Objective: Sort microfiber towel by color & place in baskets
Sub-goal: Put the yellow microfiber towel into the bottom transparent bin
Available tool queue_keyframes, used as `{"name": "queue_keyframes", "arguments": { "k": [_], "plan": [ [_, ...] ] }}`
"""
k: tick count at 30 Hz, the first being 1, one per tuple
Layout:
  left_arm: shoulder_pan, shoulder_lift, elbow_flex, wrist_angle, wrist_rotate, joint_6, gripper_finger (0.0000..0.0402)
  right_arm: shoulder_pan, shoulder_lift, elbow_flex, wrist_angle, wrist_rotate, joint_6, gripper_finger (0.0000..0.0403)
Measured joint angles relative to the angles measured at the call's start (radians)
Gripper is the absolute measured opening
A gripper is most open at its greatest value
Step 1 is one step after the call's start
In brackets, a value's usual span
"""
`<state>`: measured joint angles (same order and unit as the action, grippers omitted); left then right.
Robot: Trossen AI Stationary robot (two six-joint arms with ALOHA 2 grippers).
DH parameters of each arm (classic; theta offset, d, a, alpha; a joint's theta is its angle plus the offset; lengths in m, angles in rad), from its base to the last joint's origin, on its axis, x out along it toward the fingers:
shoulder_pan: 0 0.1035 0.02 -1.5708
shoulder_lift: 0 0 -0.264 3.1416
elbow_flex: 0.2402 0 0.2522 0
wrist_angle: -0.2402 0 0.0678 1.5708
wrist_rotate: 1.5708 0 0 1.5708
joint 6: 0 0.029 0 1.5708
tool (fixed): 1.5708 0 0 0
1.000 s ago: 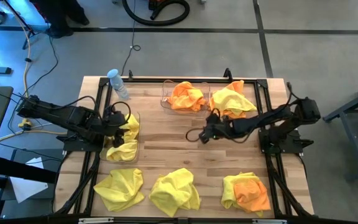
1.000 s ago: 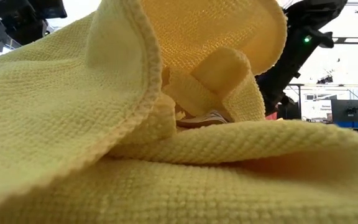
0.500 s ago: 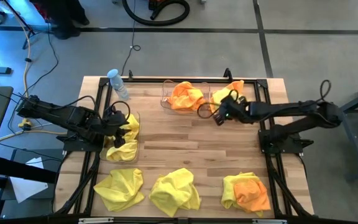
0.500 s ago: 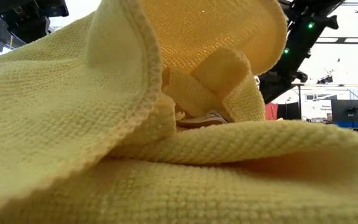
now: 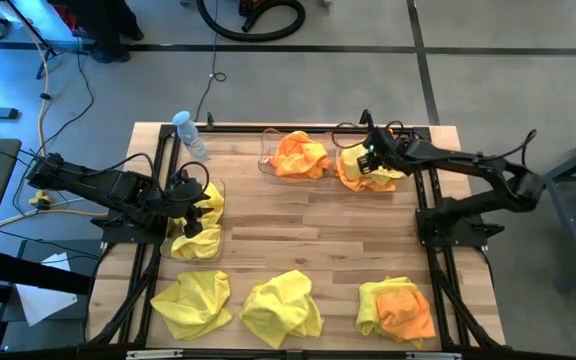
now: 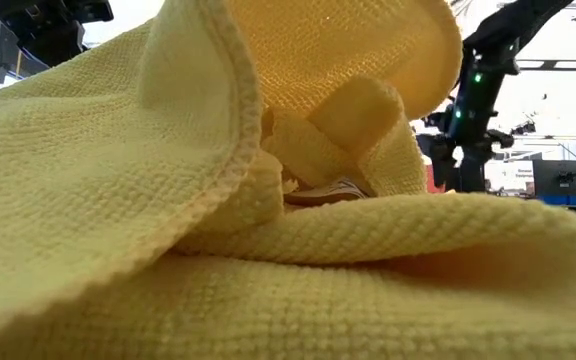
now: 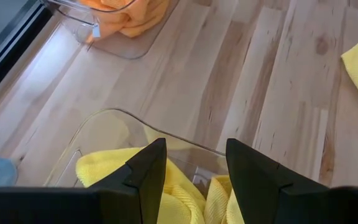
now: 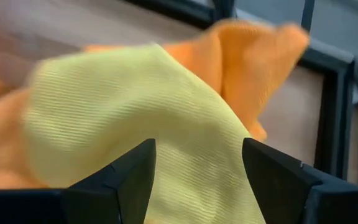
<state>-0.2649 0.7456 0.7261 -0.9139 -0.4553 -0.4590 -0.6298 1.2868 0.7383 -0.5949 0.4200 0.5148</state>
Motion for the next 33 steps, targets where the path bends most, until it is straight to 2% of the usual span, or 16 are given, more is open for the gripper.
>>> {"name": "queue_keyframes", "arguments": {
  "k": [5,10,12,15,18,20,24,28,33],
  "plan": [
    [0.0,0.0,0.0,0.0,0.0,-0.019,0.0156,-0.091,0.077,0.0,-0.008,-0.065,-0.019,0.0236],
    [0.0,0.0,-0.001,0.001,-0.001,-0.03,0.0156,-0.111,0.168,0.0,-0.017,-0.099,-0.047,0.0227],
    [0.0,0.0,-0.001,0.001,-0.001,-0.037,0.0156,-0.103,0.188,0.0,-0.023,-0.089,-0.053,0.0203],
    [0.0,0.0,-0.001,0.001,-0.001,-0.037,0.0156,-0.088,0.175,0.0,-0.053,-0.056,-0.049,0.0135],
    [0.0,0.0,-0.001,0.001,-0.001,-0.036,0.0156,-0.076,0.12,0.0,-0.092,-0.029,-0.045,0.0042],
    [0.0,0.0,-0.001,0.001,-0.008,-0.036,0.0156,-0.069,0.067,0.0,-0.114,-0.021,-0.045,0.0013],
    [0.0,0.0,-0.001,0.005,-0.05,-0.035,0.0156,-0.041,-0.076,0.0,-0.164,-0.004,-0.002,0.0025],
    [0.0,0.0,-0.001,0.051,-0.079,-0.034,0.0156,0.016,-0.235,0.0,-0.209,0.007,0.025,0.0005],
    [0.0,0.003,-0.001,0.147,-0.089,0.074,0.0156,0.149,-0.403,0.037,-0.319,0.129,0.093,0.0003]
  ]
}}
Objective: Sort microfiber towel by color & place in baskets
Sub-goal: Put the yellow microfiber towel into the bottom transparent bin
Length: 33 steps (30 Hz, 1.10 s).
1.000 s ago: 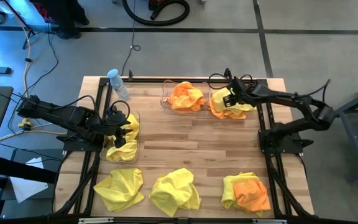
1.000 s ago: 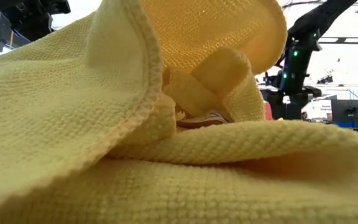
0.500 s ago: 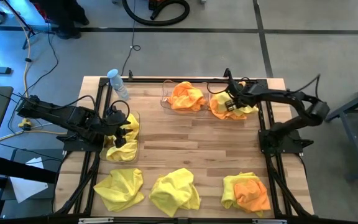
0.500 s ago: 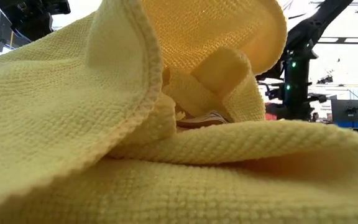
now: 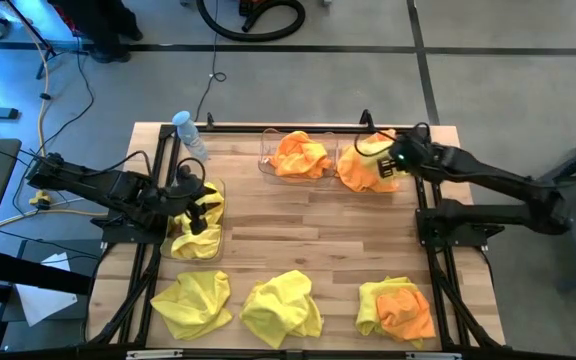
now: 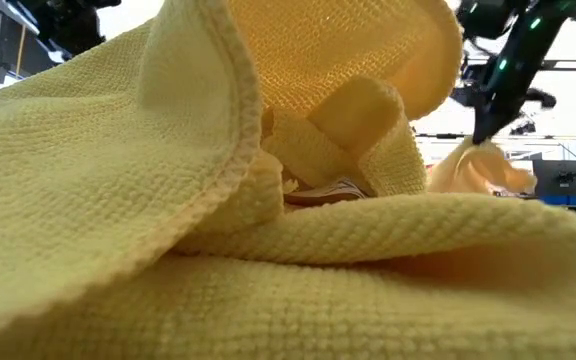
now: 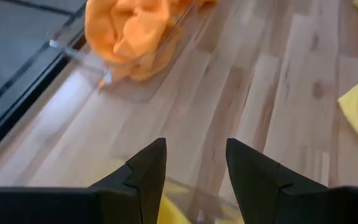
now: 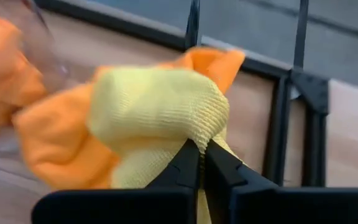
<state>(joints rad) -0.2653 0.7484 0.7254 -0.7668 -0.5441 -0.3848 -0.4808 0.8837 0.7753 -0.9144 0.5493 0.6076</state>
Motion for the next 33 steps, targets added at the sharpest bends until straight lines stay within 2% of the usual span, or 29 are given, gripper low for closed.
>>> {"name": "queue_keyframes", "arguments": {
  "k": [4,8,14,19,23,28,33],
  "plan": [
    [0.003,0.015,0.0,0.064,0.0,0.052,0.0157,0.122,-0.057,0.078,-0.077,0.068,0.065,0.0002],
    [0.015,0.05,-0.001,0.093,0.0,0.057,0.0171,0.245,-0.04,0.148,-0.061,0.1,0.061,0.0001],
    [0.054,0.152,-0.001,0.153,0.0,0.108,0.0214,0.418,0.064,0.22,0.061,0.108,-0.003,0.0001],
    [0.092,0.229,-0.001,0.326,-0.008,0.21,0.0239,0.522,0.2,0.276,0.188,0.062,-0.079,0.0],
    [0.118,0.272,-0.001,0.521,-0.003,0.27,0.0241,0.568,0.318,0.321,0.318,-0.009,-0.175,0.0],
    [0.145,0.31,-0.001,0.738,0.112,0.317,0.0241,0.583,0.464,0.364,0.504,-0.078,-0.292,0.0],
    [0.163,0.354,-0.001,0.844,0.201,0.318,0.0241,0.579,0.602,0.369,0.747,-0.158,-0.413,0.0]
  ]
}}
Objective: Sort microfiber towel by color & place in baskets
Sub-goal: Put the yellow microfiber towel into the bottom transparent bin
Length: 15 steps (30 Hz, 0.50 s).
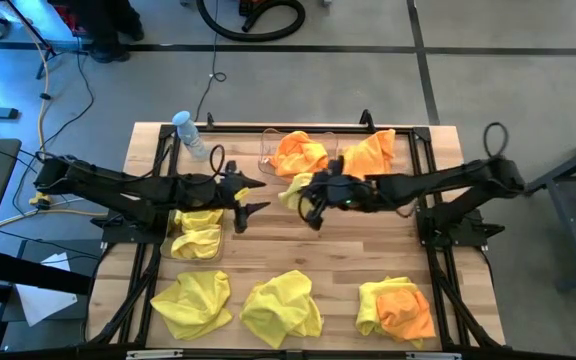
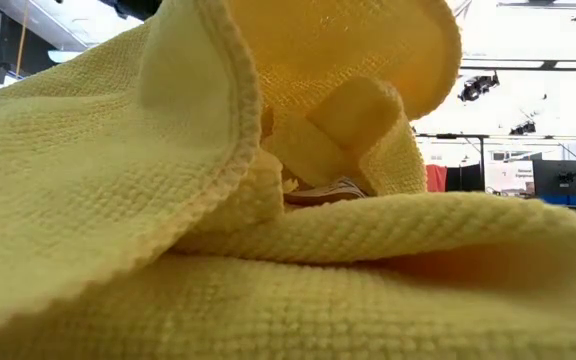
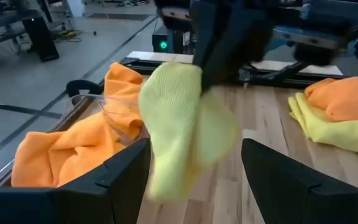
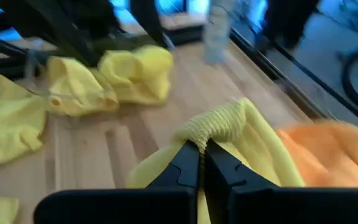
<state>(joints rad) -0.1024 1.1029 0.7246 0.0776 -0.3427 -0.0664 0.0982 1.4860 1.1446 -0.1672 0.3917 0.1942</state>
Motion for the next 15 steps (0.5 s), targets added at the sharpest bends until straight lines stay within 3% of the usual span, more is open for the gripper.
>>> {"name": "queue_keyframes", "arguments": {
  "k": [7,15],
  "plan": [
    [0.011,0.056,0.0,0.016,0.003,0.0,0.0241,0.0,0.122,0.001,0.286,-0.144,-0.111,0.0],
    [0.011,0.113,0.001,0.058,0.055,0.001,0.0241,0.0,0.152,0.001,0.43,-0.187,-0.175,0.0]
  ]
}}
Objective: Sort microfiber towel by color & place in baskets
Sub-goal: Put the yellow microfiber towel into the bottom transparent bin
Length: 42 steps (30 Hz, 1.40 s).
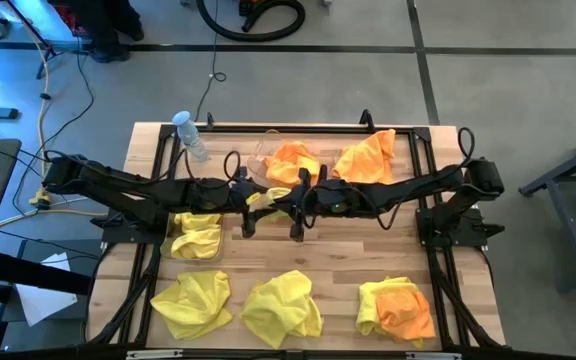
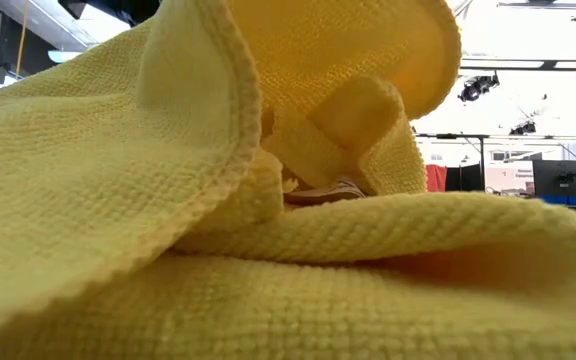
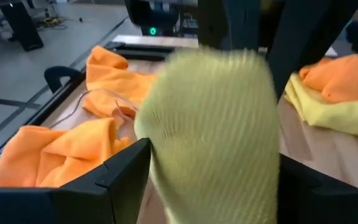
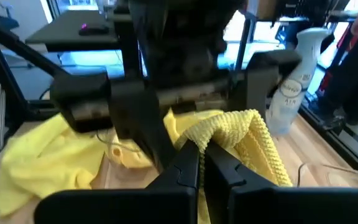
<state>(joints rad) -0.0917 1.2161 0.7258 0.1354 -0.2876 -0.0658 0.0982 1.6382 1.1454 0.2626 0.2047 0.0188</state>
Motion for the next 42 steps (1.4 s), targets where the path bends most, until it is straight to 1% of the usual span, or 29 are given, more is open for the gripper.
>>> {"name": "queue_keyframes", "arguments": {
  "k": [4,7,9,12,15,16,22,25,27,31,35,39,42],
  "plan": [
    [0.0,0.016,0.0,0.013,-0.006,0.025,0.0238,0.0,0.0,0.0,0.022,0.0,-0.001,0.0],
    [0.0,0.017,0.0,0.043,-0.008,0.027,0.0212,-0.001,-0.001,0.0,0.01,0.001,0.002,0.0],
    [0.0,0.011,0.0,0.058,-0.008,0.04,0.0178,0.0,-0.001,0.0,-0.007,0.003,0.007,0.0],
    [0.0,0.007,0.0,0.067,-0.01,0.053,0.0107,0.0,-0.003,0.003,-0.042,0.05,0.03,0.0004],
    [0.002,-0.004,-0.002,0.049,-0.022,0.063,0.0029,-0.002,-0.017,0.004,-0.111,0.113,0.044,0.0027],
    [0.002,-0.007,-0.002,0.038,-0.031,0.061,0.0018,-0.002,-0.028,0.004,-0.15,0.137,0.058,0.0037],
    [0.008,-0.084,0.0,-0.032,-0.109,0.063,0.0023,-0.022,-0.074,0.0,-0.404,0.261,0.172,0.0101],
    [0.007,-0.147,-0.001,-0.041,-0.118,0.086,0.001,-0.04,-0.074,-0.001,-0.548,0.275,0.254,0.012],
    [0.007,-0.183,0.001,-0.035,-0.121,0.095,0.0007,-0.054,-0.074,-0.015,-0.595,0.275,0.298,0.0125],
    [0.007,-0.242,0.001,-0.059,-0.122,0.097,0.0008,-0.08,-0.074,-0.085,-0.584,0.235,0.344,0.0128],
    [0.006,-0.303,0.0,-0.142,-0.144,0.094,0.0008,-0.1,-0.067,-0.168,-0.501,0.186,0.344,0.0128],
    [-0.005,-0.382,0.0,-0.251,-0.175,0.048,0.0009,-0.105,-0.068,-0.209,-0.437,0.18,0.34,0.0128],
    [-0.017,-0.446,0.031,-0.414,-0.176,-0.021,0.0009,-0.105,-0.068,-0.211,-0.431,0.183,0.34,0.0128]
  ]
}}
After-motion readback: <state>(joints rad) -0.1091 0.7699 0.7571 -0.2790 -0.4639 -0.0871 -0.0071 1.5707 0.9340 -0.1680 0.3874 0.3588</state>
